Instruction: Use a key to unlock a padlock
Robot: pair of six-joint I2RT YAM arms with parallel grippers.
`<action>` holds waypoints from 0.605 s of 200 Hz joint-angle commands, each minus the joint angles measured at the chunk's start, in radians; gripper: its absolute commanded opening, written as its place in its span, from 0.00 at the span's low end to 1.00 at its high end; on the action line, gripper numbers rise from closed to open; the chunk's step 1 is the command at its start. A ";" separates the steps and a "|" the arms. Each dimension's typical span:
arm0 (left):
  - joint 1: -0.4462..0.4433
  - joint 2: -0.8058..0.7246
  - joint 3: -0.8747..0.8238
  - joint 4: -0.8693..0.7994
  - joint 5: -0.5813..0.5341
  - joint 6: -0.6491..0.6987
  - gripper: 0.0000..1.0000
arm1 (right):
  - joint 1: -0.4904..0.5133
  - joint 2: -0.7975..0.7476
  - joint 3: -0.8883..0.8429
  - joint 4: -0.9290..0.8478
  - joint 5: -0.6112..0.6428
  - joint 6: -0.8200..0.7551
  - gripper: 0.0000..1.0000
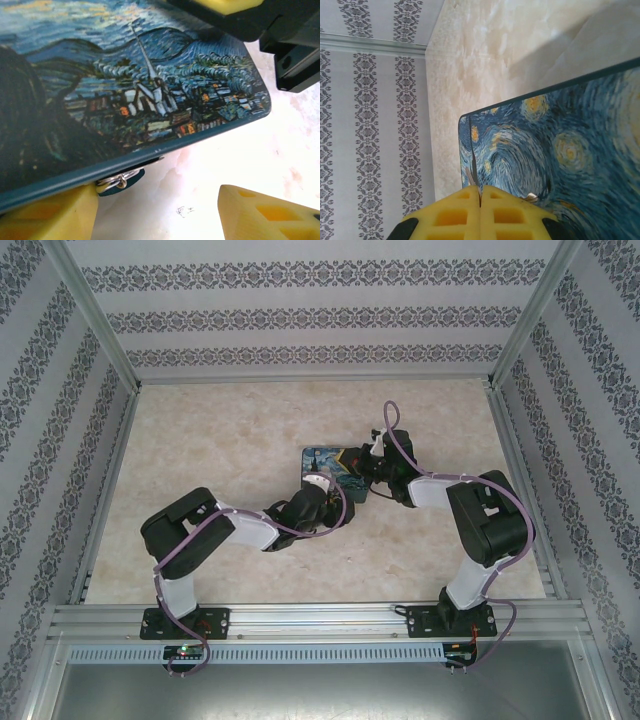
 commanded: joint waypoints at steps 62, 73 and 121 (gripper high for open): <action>0.000 0.070 0.034 0.011 -0.007 -0.020 0.65 | -0.002 0.009 -0.023 0.020 0.014 -0.013 0.00; 0.000 0.074 0.045 0.018 0.003 -0.022 0.65 | -0.001 0.010 -0.024 0.019 0.014 -0.015 0.00; 0.007 0.051 -0.002 0.202 0.045 -0.122 0.64 | -0.001 0.016 -0.026 0.018 0.021 -0.016 0.00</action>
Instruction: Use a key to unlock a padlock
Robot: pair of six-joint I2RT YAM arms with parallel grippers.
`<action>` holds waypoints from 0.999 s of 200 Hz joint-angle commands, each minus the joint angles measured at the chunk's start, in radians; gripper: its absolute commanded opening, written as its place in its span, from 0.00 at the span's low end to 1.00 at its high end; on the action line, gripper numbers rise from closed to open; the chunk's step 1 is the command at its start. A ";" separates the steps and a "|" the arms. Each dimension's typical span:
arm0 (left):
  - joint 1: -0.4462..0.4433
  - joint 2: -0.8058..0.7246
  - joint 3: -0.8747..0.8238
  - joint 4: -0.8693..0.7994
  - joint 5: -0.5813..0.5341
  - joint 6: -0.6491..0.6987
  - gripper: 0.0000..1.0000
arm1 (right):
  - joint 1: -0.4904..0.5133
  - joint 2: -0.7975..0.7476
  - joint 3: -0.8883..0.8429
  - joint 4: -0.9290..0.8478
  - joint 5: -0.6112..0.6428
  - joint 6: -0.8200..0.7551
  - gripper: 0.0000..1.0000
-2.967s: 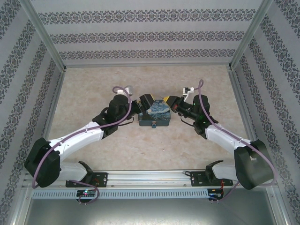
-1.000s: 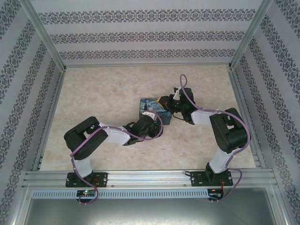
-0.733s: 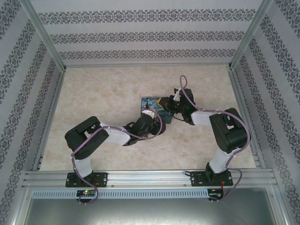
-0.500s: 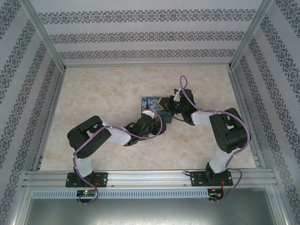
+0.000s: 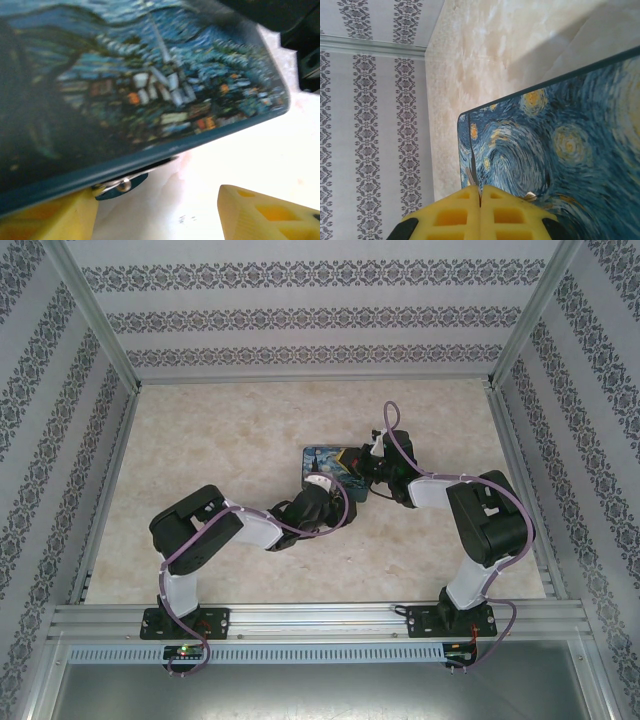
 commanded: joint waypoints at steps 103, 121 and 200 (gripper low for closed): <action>0.018 0.103 -0.064 0.339 0.050 -0.243 0.61 | -0.002 0.023 -0.024 0.015 0.013 -0.016 0.00; 0.011 0.119 -0.066 0.343 0.029 -0.253 0.59 | -0.002 0.021 -0.024 0.015 0.013 -0.015 0.00; -0.017 0.145 -0.045 0.323 -0.025 -0.275 0.57 | -0.004 0.022 -0.026 0.014 0.015 -0.016 0.00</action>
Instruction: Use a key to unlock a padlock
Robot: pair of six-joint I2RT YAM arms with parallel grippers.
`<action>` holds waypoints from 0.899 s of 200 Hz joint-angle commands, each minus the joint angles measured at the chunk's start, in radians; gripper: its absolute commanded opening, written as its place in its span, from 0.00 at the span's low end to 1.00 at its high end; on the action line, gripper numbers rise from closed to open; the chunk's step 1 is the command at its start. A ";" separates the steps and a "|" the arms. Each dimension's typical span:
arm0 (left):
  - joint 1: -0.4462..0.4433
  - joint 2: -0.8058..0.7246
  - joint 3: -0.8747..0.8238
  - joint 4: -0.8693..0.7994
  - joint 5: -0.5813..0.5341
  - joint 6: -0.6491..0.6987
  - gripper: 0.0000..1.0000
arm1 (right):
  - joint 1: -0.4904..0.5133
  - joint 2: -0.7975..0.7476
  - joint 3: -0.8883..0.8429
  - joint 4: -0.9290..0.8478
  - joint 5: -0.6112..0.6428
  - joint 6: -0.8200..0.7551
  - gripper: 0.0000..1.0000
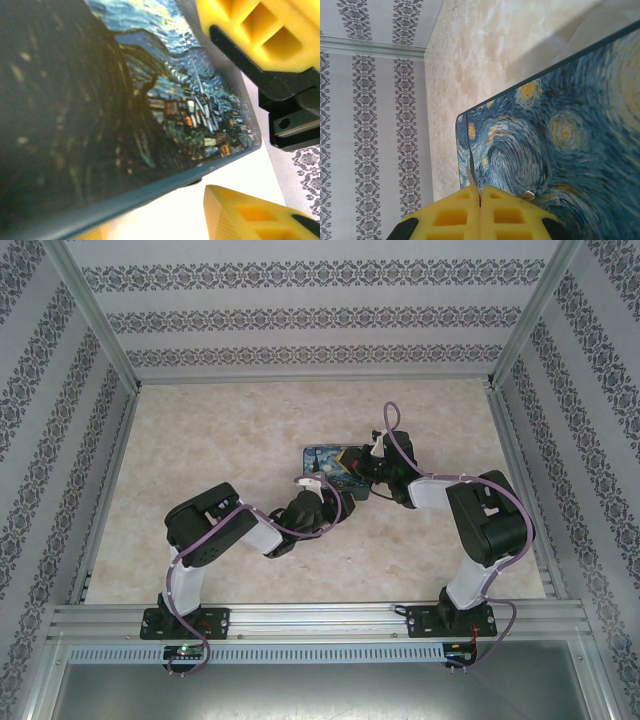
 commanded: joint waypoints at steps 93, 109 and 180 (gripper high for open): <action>-0.053 -0.028 -0.033 0.080 -0.028 -0.055 0.55 | -0.003 0.027 -0.018 0.007 0.009 -0.013 0.00; -0.055 -0.038 -0.034 0.069 -0.037 -0.056 0.55 | -0.001 0.030 -0.018 0.006 0.009 -0.016 0.00; -0.054 0.033 -0.003 0.052 -0.092 -0.092 0.55 | -0.002 0.031 -0.026 0.006 0.011 -0.014 0.00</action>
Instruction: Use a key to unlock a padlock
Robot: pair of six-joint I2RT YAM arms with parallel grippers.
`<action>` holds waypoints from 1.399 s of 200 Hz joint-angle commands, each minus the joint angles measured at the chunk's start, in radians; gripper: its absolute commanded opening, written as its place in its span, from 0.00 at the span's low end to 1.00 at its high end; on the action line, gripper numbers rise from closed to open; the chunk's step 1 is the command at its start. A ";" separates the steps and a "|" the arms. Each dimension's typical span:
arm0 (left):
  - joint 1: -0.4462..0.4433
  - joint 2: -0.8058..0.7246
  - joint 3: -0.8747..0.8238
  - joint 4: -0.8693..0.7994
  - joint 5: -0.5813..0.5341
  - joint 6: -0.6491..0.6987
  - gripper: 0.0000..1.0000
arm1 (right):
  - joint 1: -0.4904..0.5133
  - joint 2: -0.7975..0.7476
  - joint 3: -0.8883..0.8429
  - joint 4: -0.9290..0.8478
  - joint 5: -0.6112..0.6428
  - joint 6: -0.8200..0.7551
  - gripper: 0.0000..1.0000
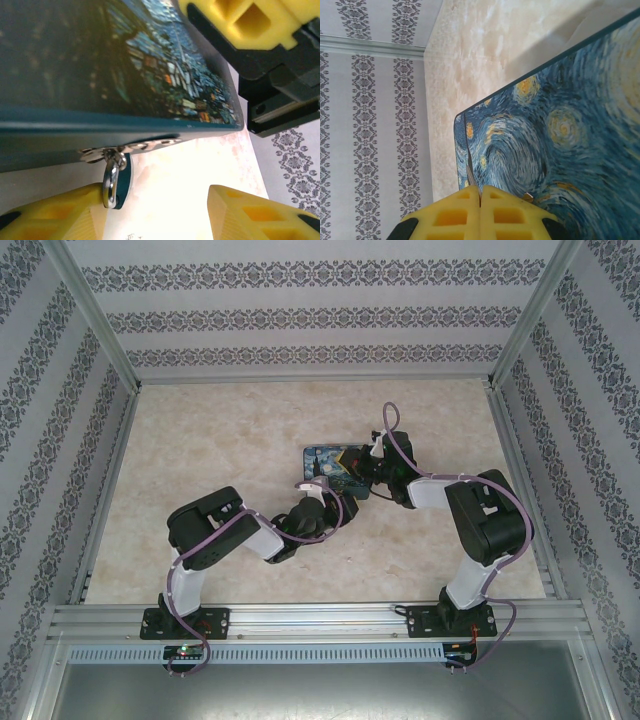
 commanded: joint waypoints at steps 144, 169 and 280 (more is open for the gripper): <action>-0.010 0.078 0.040 -0.048 -0.126 -0.046 0.32 | -0.003 0.020 -0.026 -0.005 0.009 -0.014 0.00; -0.010 0.073 0.033 -0.046 -0.133 -0.053 0.21 | -0.004 0.017 -0.022 -0.004 0.008 -0.014 0.00; 0.032 -0.066 -0.069 -0.093 -0.079 -0.088 0.00 | -0.016 -0.212 -0.064 -0.043 -0.059 -0.043 0.00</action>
